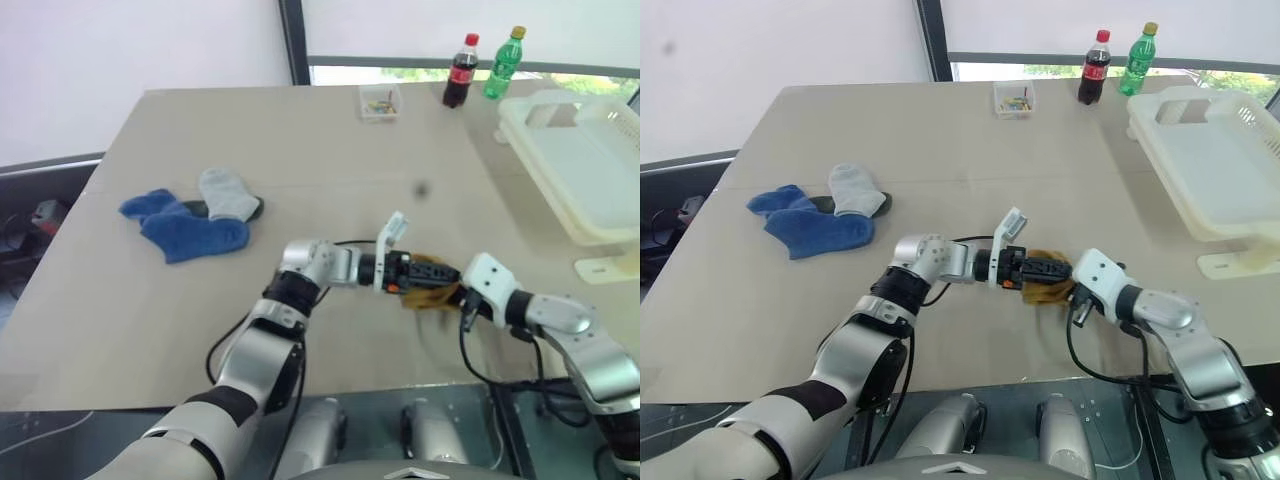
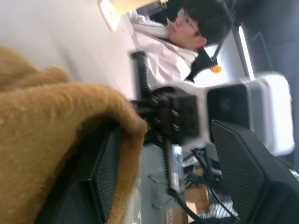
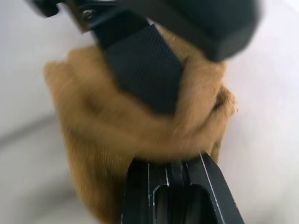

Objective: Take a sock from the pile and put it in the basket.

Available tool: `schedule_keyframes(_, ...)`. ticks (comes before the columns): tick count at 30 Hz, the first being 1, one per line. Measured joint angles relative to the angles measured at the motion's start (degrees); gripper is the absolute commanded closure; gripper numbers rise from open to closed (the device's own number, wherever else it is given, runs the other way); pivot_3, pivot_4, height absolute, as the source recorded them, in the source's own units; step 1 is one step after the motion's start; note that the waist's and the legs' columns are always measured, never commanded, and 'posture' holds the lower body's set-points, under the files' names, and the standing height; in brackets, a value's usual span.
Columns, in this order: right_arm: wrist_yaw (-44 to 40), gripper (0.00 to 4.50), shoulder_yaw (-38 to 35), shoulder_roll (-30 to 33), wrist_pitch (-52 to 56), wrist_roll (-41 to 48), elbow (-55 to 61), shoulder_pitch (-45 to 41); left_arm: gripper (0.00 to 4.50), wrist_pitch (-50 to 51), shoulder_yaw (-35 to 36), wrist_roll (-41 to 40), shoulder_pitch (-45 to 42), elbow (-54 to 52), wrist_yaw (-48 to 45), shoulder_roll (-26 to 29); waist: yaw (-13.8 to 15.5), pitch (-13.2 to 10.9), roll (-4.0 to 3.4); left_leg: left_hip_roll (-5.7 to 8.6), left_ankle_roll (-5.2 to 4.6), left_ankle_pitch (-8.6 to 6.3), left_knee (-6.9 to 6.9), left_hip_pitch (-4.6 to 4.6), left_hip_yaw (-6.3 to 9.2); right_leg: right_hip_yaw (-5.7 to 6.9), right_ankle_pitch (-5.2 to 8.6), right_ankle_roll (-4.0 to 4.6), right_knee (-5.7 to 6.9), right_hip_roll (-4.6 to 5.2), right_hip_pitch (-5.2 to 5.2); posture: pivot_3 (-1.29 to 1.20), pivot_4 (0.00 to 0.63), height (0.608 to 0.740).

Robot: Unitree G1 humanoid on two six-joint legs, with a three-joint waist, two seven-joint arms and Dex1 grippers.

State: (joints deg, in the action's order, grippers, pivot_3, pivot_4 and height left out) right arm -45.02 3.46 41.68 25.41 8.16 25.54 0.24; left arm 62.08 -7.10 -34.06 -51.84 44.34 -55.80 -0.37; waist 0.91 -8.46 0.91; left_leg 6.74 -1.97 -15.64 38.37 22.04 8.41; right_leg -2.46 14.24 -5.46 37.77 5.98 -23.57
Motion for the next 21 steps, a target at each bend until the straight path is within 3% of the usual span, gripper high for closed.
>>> schedule_keyframes(1,-0.52,4.5,-0.71,0.43,0.27,0.99,2.23,1.12,1.26,-0.5,0.01,0.46,-0.21,0.38,0.02,-0.25,-0.1,0.02,0.01,-0.02,0.0,0.0,-0.01,-0.02,0.01,0.01,0.01,-0.01,-0.01,0.0,0.03,0.0,0.15,0.74)
schedule_keyframes(3,-0.8,3.93,-3.61,0.67,1.29,3.63,7.0,2.47,1.22,-2.16,-0.01,2.22,-0.48,1.32,0.04,-0.7,-0.04,0.05,0.06,-0.02,-0.01,-0.01,0.07,-0.31,0.01,0.05,-0.03,-0.13,-0.05,0.02,0.37,0.0,0.15,0.74)
schedule_keyframes(6,0.51,2.41,-10.34,-0.83,5.05,8.65,10.25,5.93,1.22,-3.95,-1.24,2.44,3.38,-5.54,-1.64,1.39,-0.44,0.03,0.08,-0.05,-0.01,-0.01,0.04,-0.25,-0.01,-0.04,-0.06,-0.14,-0.05,0.02,0.31,0.0,0.15,0.74)
schedule_keyframes(7,0.64,2.28,-10.86,-0.91,5.24,8.85,10.41,6.01,1.22,-4.05,-1.32,2.44,3.64,-5.89,-1.76,1.57,-0.53,0.03,0.08,-0.07,-0.01,-0.01,0.04,-0.25,-0.03,-0.06,-0.06,-0.15,-0.04,0.01,0.3,0.0,0.15,0.74)
schedule_keyframes(12,3.97,0.05,-17.9,-1.99,11.99,15.3,14.28,6.14,1.22,-8.83,-3.34,3.6,13.64,-26.21,-3.01,9.77,-1.86,0.0,0.06,-0.26,0.03,0.0,-0.1,-0.14,-0.1,-0.24,-0.08,-0.09,0.08,0.01,-0.01,0.0,0.15,0.74)
schedule_keyframes(17,7.67,0.05,-16.8,-4.22,18.53,19.76,12.5,-1.16,1.22,-21.69,-3.59,6.58,20.68,-40.24,-8.33,20.5,-1.46,-0.04,-0.03,-0.16,0.02,0.0,-0.06,-0.13,-0.17,-0.25,-0.09,-0.07,0.05,-0.02,0.01,0.0,0.15,0.74)
schedule_keyframes(21,11.24,0.05,-12.52,-7.56,24.4,21.5,7.68,-9.07,1.22,-30.25,-3.89,9.62,21.58,-43.07,-9.55,23.79,-0.05,-0.05,-0.03,-0.1,-0.01,-0.01,-0.07,-0.03,-0.06,-0.12,-0.09,-0.06,-0.09,0.02,-0.02,0.0,0.15,0.74)
